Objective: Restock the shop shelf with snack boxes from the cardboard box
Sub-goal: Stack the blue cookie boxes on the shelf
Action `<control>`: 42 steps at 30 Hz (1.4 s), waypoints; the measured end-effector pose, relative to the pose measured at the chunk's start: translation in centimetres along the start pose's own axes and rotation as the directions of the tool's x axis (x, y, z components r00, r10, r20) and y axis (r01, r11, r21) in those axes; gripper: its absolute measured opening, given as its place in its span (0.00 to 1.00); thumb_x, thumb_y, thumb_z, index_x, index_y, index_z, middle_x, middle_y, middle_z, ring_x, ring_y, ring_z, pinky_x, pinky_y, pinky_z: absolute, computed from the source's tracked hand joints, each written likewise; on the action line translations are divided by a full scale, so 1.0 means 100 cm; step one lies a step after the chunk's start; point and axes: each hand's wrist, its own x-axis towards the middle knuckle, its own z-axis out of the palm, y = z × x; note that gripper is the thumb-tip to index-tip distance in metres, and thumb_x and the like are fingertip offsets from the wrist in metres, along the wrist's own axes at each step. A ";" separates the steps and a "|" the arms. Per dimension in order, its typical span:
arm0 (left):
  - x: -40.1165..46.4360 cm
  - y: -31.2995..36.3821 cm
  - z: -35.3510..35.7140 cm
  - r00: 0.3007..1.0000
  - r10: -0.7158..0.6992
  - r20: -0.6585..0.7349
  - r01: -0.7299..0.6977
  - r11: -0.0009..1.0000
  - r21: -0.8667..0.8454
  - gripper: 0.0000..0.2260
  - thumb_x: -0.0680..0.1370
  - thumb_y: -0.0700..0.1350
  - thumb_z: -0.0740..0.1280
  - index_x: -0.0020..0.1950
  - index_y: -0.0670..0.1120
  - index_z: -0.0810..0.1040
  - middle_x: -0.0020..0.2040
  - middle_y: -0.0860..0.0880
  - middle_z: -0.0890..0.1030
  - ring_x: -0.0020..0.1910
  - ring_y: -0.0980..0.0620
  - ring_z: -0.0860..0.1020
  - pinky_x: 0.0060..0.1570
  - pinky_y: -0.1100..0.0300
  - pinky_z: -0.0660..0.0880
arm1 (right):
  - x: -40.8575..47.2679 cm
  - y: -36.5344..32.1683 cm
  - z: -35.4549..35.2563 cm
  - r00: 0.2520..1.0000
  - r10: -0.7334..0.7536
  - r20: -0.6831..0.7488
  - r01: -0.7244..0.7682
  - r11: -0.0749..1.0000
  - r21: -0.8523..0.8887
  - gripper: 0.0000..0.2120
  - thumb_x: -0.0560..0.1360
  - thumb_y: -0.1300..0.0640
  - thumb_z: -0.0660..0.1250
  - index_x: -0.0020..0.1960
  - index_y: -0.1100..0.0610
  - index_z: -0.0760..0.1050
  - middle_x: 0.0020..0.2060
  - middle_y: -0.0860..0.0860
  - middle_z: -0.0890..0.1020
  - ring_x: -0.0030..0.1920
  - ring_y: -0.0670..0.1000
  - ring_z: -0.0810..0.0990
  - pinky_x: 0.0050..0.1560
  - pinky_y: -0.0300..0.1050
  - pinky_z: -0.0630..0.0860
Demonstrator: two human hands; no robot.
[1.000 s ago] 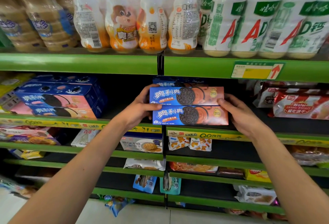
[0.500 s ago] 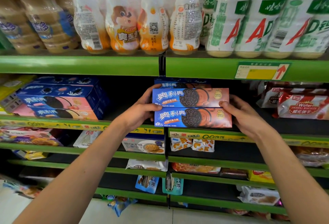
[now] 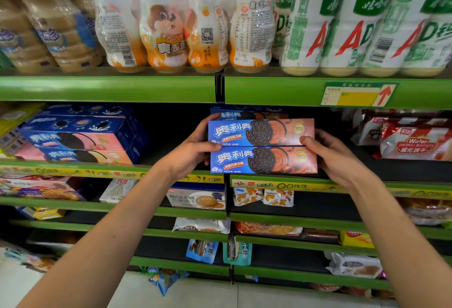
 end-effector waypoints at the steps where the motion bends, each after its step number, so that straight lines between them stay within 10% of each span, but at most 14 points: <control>1: 0.000 0.000 0.000 1.000 0.004 0.000 -0.004 1.000 0.003 0.30 0.71 0.39 0.68 0.67 0.63 0.69 0.59 0.53 0.82 0.54 0.47 0.79 0.46 0.48 0.66 | 0.000 0.000 0.000 1.000 0.005 -0.004 -0.005 1.000 0.002 0.18 0.72 0.50 0.70 0.61 0.50 0.77 0.55 0.52 0.85 0.52 0.52 0.85 0.46 0.46 0.83; 28: 0.000 -0.003 -0.002 1.000 0.021 -0.002 -0.021 1.000 -0.007 0.27 0.67 0.48 0.72 0.64 0.63 0.72 0.60 0.54 0.81 0.52 0.50 0.80 0.42 0.51 0.68 | -0.005 -0.008 0.006 0.999 0.042 -0.018 -0.042 0.999 -0.017 0.14 0.71 0.47 0.70 0.56 0.47 0.81 0.51 0.49 0.86 0.50 0.51 0.85 0.45 0.45 0.83; 37: 0.002 -0.005 -0.002 0.999 0.018 -0.033 -0.020 0.999 -0.042 0.21 0.72 0.47 0.69 0.64 0.60 0.73 0.58 0.54 0.82 0.52 0.49 0.80 0.42 0.51 0.67 | -0.009 -0.009 0.004 0.997 0.013 0.079 -0.010 0.999 -0.040 0.25 0.62 0.49 0.78 0.59 0.44 0.80 0.55 0.52 0.85 0.53 0.53 0.85 0.45 0.41 0.81; 42: 0.004 -0.005 -0.010 0.995 -0.039 -0.087 0.014 0.963 -0.268 0.24 0.73 0.41 0.68 0.68 0.53 0.72 0.58 0.50 0.82 0.52 0.47 0.82 0.41 0.53 0.77 | -0.003 -0.009 0.002 0.987 0.049 0.150 -0.034 0.994 -0.100 0.48 0.58 0.62 0.78 0.75 0.50 0.64 0.54 0.56 0.85 0.55 0.55 0.84 0.48 0.41 0.80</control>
